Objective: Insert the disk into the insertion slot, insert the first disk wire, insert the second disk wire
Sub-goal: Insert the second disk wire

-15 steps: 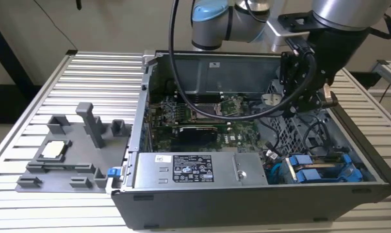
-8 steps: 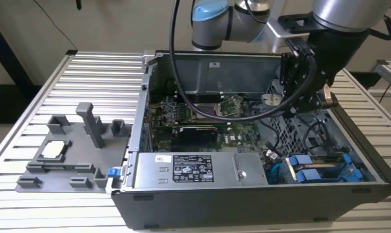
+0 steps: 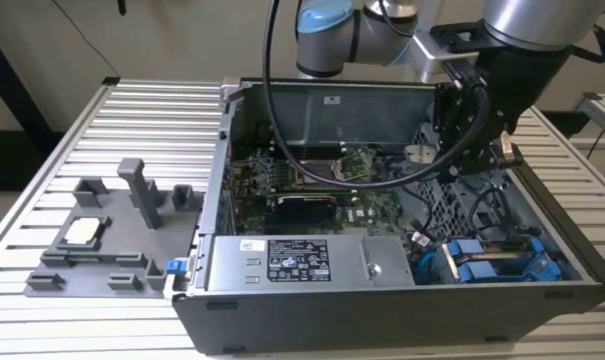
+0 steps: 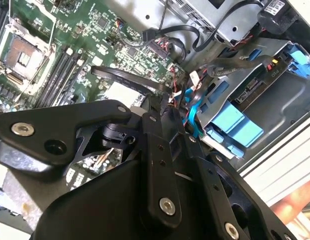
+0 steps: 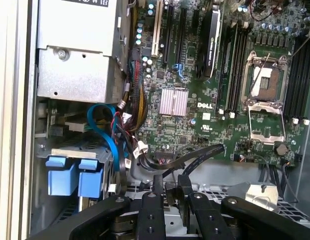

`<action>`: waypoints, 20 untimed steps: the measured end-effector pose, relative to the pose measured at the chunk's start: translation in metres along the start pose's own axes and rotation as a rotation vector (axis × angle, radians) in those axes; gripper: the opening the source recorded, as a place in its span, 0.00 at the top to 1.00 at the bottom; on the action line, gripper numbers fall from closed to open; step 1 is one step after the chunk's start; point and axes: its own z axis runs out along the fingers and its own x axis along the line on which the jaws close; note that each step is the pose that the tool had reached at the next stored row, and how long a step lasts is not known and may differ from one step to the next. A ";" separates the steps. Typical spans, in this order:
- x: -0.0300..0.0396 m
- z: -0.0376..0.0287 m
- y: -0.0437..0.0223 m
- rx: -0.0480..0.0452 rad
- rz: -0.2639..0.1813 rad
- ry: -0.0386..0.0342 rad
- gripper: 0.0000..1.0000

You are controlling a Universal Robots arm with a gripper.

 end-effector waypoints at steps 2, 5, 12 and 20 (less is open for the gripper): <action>0.0000 0.0000 0.0000 0.0001 0.000 0.0000 0.73; 0.0000 0.0000 0.0000 0.0002 0.000 0.0000 0.73; 0.0000 0.0000 0.0000 0.0004 0.000 0.0000 0.83; 0.0000 0.0000 0.0000 0.0007 0.000 0.0001 0.84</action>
